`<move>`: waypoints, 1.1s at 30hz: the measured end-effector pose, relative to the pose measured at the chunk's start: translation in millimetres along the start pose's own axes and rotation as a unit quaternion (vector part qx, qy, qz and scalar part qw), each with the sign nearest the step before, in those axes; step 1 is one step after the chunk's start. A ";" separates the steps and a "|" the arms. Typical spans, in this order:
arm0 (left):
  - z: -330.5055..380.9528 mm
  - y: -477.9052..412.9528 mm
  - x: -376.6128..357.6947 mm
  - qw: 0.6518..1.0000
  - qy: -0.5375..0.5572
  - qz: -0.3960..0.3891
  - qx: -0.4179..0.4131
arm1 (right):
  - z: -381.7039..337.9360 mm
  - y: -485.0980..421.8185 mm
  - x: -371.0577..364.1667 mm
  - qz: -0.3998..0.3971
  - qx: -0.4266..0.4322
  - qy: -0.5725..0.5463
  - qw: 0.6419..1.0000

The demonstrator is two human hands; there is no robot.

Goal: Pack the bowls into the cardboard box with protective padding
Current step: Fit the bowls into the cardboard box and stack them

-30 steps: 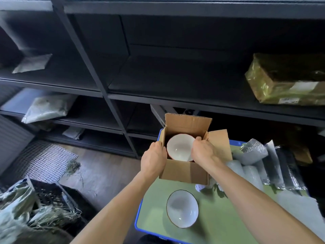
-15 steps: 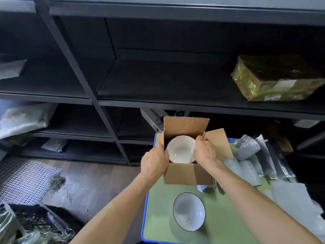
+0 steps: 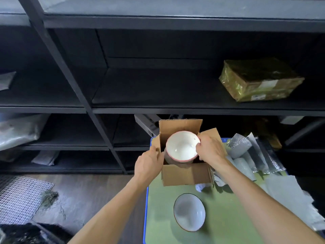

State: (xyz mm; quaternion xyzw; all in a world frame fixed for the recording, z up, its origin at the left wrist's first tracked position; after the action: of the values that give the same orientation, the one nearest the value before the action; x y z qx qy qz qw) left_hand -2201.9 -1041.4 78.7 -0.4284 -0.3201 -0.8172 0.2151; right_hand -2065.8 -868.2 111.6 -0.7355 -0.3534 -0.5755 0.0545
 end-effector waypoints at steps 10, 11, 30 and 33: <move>7.2 19.6 10.8 0.995 0.092 -0.004 -0.043 | 13.9 43.5 21.4 -0.022 0.045 -0.078 0.996; 11.5 24.9 11.8 0.992 0.114 -0.006 -0.049 | 16.6 47.2 21.3 -0.026 0.044 -0.088 0.995; 23.5 82.7 -18.0 0.976 0.177 -0.072 -0.105 | 51.8 109.8 -12.9 -0.092 0.049 -0.166 0.981; 18.3 94.6 -31.0 0.978 0.159 -0.085 -0.105 | 60.0 118.0 -27.2 -0.105 0.035 -0.141 0.984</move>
State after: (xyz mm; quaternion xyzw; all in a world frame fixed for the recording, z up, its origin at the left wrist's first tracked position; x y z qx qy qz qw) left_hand -2115.7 -1092.6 92.6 -0.2844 -0.2296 -0.9191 0.1471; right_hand -1950.9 -939.3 106.2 -0.7658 -0.4529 -0.4556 -0.0306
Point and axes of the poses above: each hand's wrist, its own y-axis away from the middle knuckle, its own x-axis out of the back of the hand, z = x × y, the point moved 3 cm from there along -y, towards the middle knuckle, and after that the axes turned 13 degrees about -z, right-handed, at the moved point
